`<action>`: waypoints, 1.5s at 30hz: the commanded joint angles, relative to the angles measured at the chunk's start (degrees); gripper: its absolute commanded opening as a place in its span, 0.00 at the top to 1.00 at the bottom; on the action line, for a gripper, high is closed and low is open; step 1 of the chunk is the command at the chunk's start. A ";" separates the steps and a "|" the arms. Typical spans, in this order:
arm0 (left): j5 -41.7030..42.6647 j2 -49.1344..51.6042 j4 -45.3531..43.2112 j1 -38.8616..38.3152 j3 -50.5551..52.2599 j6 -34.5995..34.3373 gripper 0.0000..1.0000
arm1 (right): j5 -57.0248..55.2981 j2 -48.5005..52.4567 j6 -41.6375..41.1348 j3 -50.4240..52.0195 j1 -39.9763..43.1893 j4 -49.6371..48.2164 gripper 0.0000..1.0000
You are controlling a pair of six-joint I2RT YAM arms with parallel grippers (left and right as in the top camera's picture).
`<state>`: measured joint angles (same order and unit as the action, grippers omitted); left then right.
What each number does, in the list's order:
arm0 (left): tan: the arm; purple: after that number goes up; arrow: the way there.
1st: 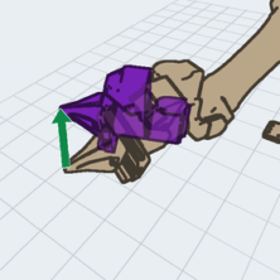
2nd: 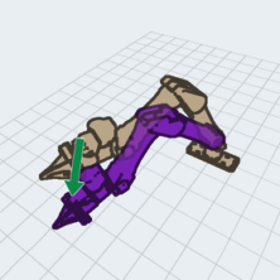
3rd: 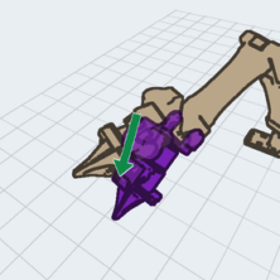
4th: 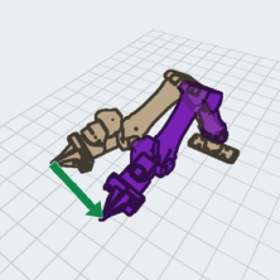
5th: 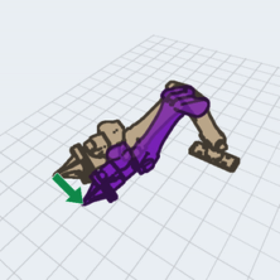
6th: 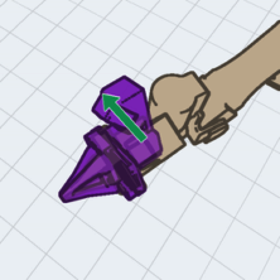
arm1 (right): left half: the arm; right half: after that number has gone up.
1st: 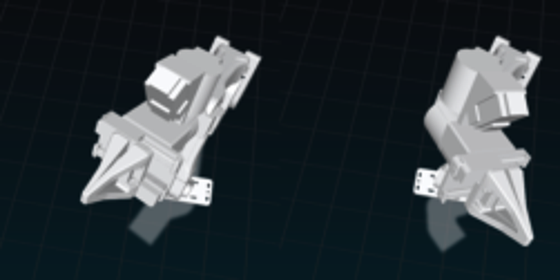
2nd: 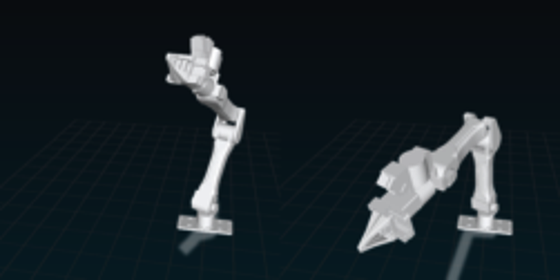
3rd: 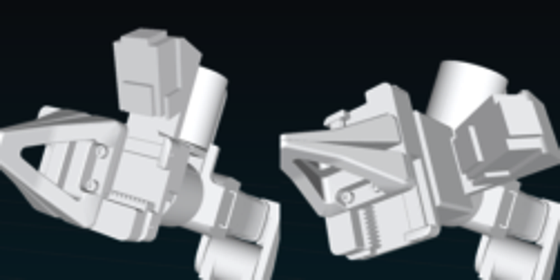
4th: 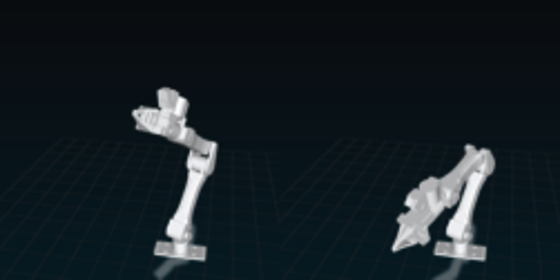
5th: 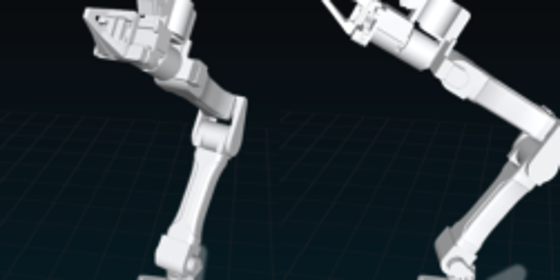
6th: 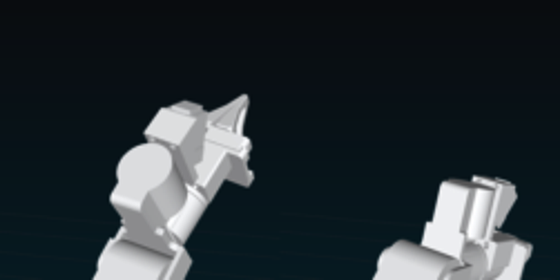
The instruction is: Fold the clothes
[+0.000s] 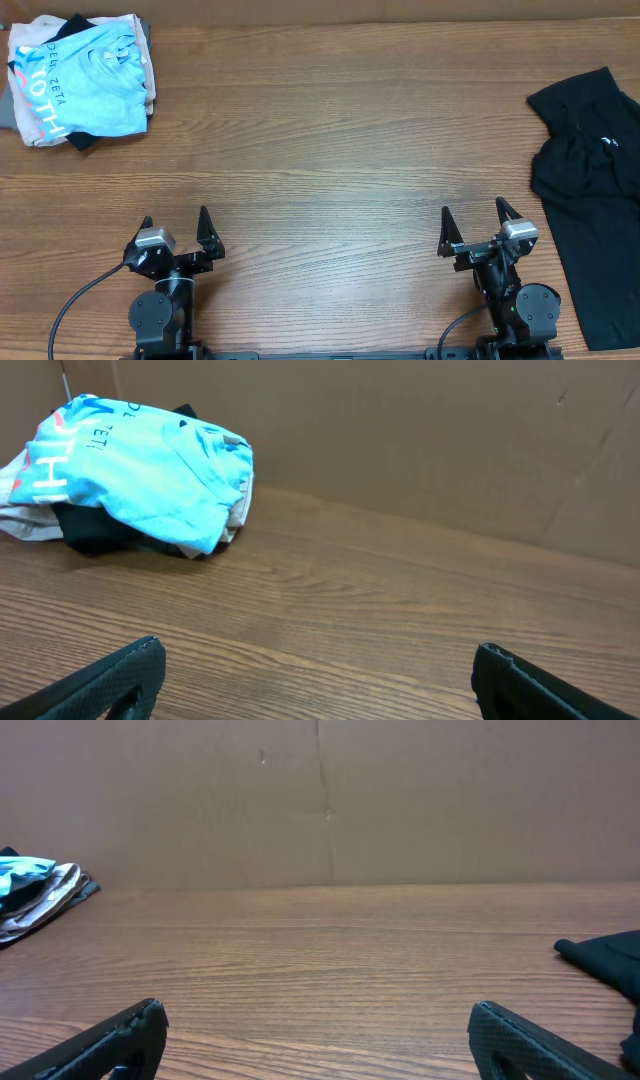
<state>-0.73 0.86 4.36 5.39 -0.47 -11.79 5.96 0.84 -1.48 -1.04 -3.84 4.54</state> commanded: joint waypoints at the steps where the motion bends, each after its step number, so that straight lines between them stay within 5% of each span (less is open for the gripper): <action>1: -0.74 -0.61 -0.09 0.59 0.20 0.66 0.00 | -0.31 -0.68 -0.22 0.59 -0.17 -0.26 0.00; 38: -0.74 -0.61 -0.09 0.59 0.20 0.66 0.00 | -0.22 -0.68 -0.24 0.59 -0.17 -0.37 0.00; 45: -0.76 -0.61 -0.09 0.59 0.20 0.66 0.00 | 28.28 -0.68 -13.88 0.59 -0.28 -3.06 0.00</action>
<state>-0.73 0.86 4.36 5.39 -0.47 -11.79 17.52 0.84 -6.92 -1.04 -3.86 2.22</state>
